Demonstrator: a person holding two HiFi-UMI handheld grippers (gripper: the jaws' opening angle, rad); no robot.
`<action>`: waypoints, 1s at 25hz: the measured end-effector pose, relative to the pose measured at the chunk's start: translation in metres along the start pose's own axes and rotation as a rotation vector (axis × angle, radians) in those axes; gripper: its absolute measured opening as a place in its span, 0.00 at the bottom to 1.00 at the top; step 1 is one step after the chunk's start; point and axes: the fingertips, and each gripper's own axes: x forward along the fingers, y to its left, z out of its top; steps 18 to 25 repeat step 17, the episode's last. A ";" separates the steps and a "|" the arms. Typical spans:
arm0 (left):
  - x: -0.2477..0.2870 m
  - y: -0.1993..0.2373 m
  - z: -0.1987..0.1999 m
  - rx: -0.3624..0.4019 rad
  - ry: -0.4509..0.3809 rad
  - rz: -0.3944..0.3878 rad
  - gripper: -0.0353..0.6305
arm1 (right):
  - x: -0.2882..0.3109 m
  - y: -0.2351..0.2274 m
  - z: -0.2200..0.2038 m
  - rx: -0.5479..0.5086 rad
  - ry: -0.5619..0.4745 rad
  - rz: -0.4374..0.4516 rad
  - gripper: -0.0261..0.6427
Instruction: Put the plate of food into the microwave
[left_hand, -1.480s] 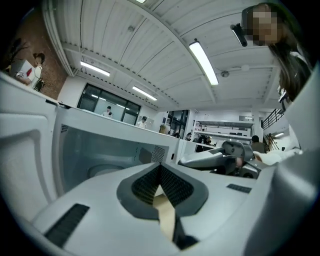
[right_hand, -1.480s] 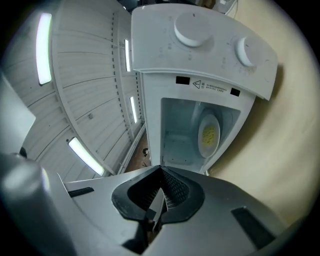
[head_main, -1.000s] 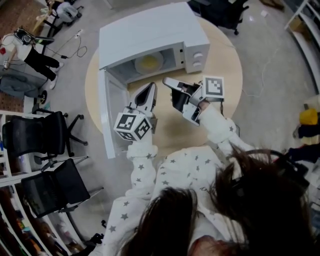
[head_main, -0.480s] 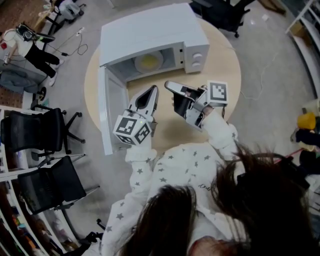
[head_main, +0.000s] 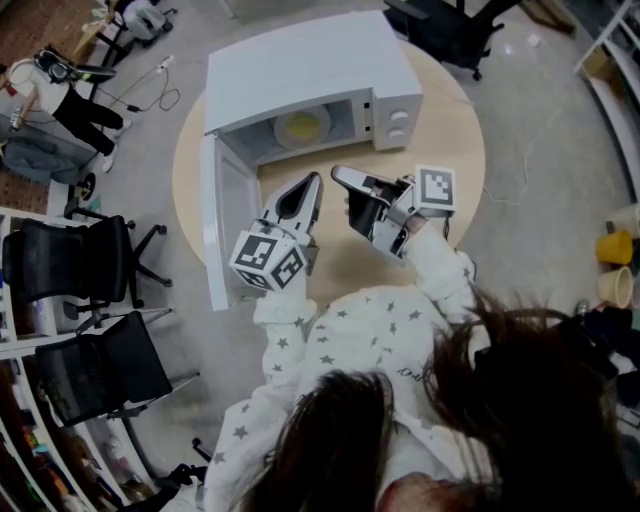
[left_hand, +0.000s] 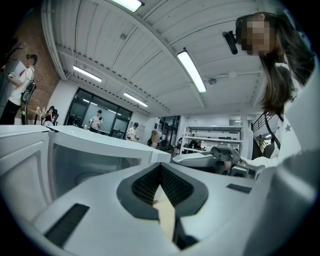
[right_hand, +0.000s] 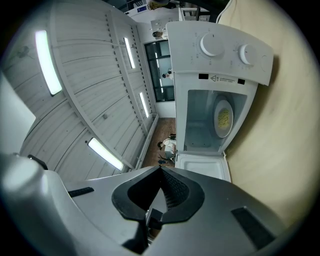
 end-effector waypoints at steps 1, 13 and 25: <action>0.000 0.000 0.000 0.002 0.002 0.001 0.06 | 0.000 0.000 0.000 0.005 -0.002 0.002 0.05; -0.002 0.002 0.000 0.004 -0.001 0.014 0.06 | 0.000 -0.001 -0.002 0.018 0.000 0.010 0.05; -0.003 0.002 0.000 0.002 -0.002 0.019 0.06 | 0.000 -0.002 -0.002 0.013 0.004 0.006 0.05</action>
